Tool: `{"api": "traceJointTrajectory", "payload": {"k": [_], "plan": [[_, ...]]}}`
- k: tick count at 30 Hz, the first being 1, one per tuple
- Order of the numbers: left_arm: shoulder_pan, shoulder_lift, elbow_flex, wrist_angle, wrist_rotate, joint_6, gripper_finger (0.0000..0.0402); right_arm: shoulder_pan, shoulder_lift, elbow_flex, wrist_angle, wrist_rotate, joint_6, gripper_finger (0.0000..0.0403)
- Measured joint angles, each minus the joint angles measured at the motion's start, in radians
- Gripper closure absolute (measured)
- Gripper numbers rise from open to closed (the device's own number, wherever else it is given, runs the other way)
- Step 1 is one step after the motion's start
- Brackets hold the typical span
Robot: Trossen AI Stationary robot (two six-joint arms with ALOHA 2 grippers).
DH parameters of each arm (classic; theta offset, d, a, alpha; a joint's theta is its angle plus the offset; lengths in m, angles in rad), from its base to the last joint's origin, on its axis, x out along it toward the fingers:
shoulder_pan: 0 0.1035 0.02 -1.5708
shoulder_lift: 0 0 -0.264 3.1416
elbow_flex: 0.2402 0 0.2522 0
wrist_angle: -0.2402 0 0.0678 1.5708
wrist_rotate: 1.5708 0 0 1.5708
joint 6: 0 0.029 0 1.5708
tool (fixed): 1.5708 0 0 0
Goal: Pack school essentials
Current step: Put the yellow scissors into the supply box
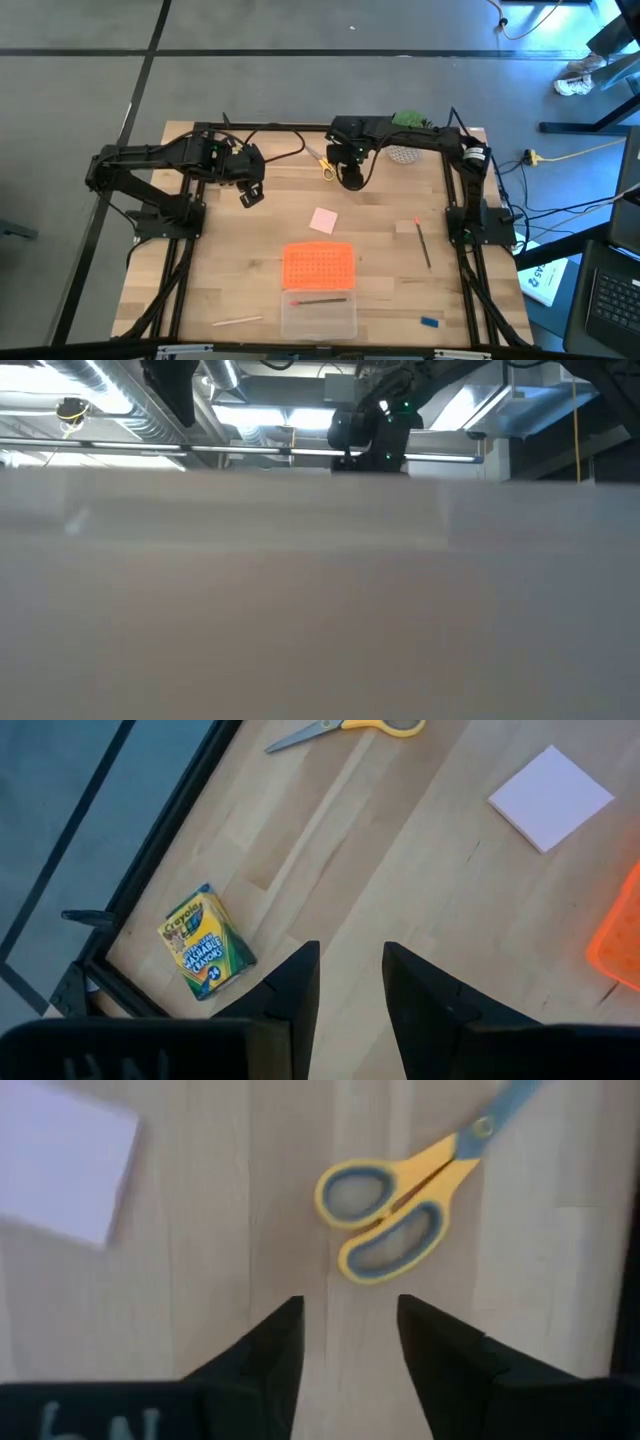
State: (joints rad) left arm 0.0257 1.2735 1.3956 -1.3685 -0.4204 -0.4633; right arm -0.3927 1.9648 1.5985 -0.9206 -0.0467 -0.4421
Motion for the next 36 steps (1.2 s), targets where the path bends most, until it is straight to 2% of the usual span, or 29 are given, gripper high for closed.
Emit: {"api": "traceJointTrajectory", "payload": {"k": [4, 11, 21, 28, 36], "plan": [[0.000, 0.000, 0.000, 0.000, 0.000, 0.000, 0.0298, 0.000, 0.001, -0.058, 0.053, 0.003, -0.012, 0.0224], [0.000, 0.000, 0.000, -0.001, 0.000, 0.000, 0.0298, 0.000, 0.000, -0.150, 0.239, 0.002, -0.015, 0.0232], [0.000, 0.000, 0.000, -0.001, 0.000, 0.000, 0.0298, -0.005, 0.000, -0.247, 0.389, 0.002, -0.013, 0.0234], [0.000, 0.000, 0.000, 0.000, 0.000, 0.000, 0.0298, -0.014, 0.005, -0.251, 0.446, 0.008, -0.012, 0.0234], [0.000, 0.000, 0.000, 0.000, 0.000, -0.005, 0.0298, -0.019, 0.058, -0.251, 0.435, 0.021, -0.009, 0.0234]]}}
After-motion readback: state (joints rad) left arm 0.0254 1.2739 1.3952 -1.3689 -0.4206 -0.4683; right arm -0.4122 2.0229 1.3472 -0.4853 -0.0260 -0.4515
